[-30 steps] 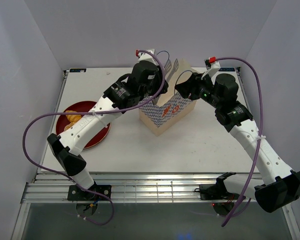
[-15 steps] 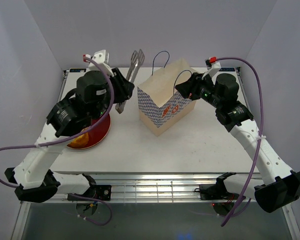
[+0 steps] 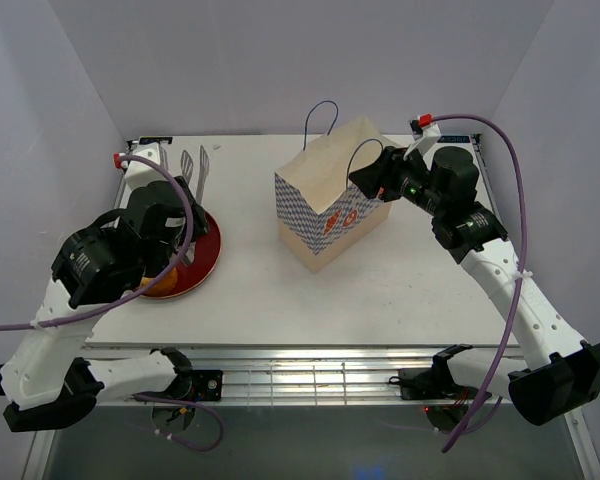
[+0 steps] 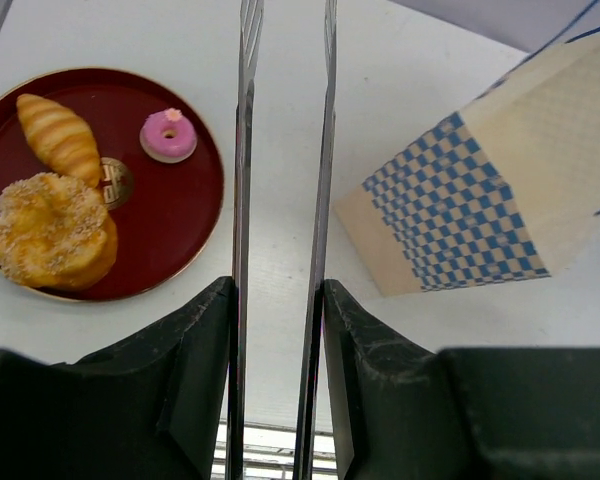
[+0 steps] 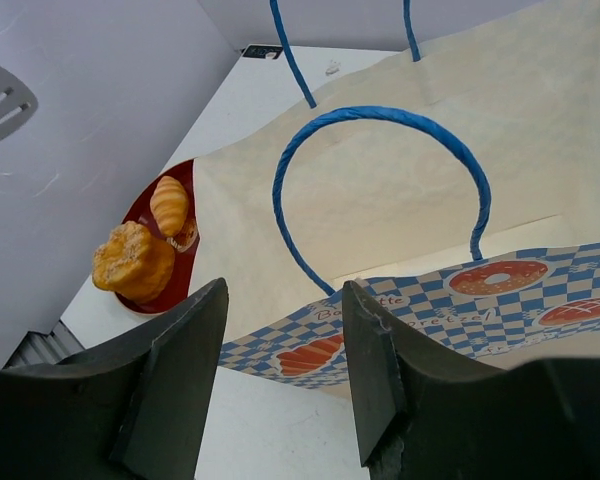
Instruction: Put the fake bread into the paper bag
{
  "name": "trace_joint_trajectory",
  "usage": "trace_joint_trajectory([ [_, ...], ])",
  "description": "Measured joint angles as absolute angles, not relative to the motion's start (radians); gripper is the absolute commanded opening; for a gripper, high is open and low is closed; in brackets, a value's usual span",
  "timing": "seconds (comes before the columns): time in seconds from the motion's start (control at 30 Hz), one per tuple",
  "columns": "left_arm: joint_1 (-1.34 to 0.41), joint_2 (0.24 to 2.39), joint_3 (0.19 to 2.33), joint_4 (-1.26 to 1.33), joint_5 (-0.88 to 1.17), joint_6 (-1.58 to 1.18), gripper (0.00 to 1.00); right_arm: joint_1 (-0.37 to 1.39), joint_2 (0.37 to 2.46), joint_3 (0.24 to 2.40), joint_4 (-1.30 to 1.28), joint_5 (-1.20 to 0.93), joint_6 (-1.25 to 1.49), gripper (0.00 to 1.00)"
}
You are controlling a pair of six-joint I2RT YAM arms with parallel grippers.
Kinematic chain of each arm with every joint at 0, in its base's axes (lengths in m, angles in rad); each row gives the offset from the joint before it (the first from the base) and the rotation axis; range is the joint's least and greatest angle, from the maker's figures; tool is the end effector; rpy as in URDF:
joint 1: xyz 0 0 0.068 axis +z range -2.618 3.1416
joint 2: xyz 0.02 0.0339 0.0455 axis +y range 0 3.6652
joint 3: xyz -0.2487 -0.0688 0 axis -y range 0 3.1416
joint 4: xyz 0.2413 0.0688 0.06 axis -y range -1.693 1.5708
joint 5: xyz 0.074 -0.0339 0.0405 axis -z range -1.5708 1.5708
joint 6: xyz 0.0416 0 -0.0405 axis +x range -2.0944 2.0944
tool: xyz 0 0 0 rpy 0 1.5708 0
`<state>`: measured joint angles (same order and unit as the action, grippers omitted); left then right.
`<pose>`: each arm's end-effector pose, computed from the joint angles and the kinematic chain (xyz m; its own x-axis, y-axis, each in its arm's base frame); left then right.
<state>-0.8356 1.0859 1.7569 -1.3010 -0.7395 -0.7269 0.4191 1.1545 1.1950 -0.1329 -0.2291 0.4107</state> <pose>0.1150 -0.0853 0.4689 -0.4167 -0.2712 -0.8676 -0.1261 0.9625 -0.2403 0.2447 0.1194 0.4001 -0.3180 0.2840 -0.9046 -0.5191 0.7462 0.4168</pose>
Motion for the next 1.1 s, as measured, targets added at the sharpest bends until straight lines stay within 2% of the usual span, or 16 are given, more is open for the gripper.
trace_joint_trajectory([
  [0.1,-0.793,1.1,1.718,-1.332,-0.744,-0.733,0.48,0.419,1.155,1.195,-0.136,-0.24,0.407,0.56],
  [0.2,-0.656,1.153,1.694,-1.329,-0.707,-0.697,0.46,0.416,1.158,1.195,-0.144,-0.248,0.397,0.58],
  [0.4,-0.224,1.235,1.502,-1.19,-0.434,-0.563,0.33,0.399,1.165,1.195,-0.166,-0.263,0.378,0.59],
  [0.53,-0.03,1.252,1.415,-1.117,-0.255,-0.534,0.33,0.391,1.165,1.195,-0.172,-0.274,0.375,0.59],
  [0.77,0.119,1.202,1.32,-1.004,-0.001,-0.559,0.36,0.387,1.165,1.195,-0.178,-0.292,0.375,0.59],
  [1.1,0.204,1.136,1.138,-0.876,0.208,-0.667,0.45,0.387,1.155,1.195,-0.179,-0.3,0.378,0.6],
])
